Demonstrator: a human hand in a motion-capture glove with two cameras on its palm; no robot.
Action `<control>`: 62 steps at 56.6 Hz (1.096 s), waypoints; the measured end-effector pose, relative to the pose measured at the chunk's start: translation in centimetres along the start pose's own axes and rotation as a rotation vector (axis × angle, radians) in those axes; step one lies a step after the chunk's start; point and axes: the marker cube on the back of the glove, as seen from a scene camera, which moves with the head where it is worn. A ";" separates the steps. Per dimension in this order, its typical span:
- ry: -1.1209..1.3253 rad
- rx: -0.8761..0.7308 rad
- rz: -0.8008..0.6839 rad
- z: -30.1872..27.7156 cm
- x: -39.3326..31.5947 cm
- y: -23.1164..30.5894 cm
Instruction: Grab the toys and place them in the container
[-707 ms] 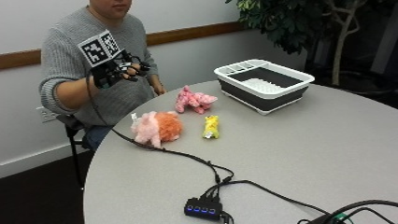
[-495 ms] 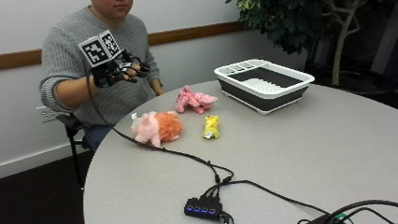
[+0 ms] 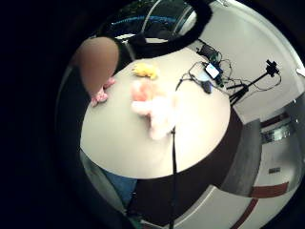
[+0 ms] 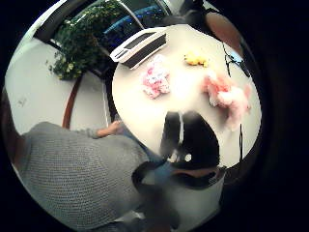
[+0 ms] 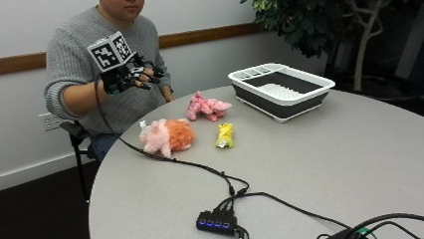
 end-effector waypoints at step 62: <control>0.172 -0.224 0.312 17.3 8.6 -7.8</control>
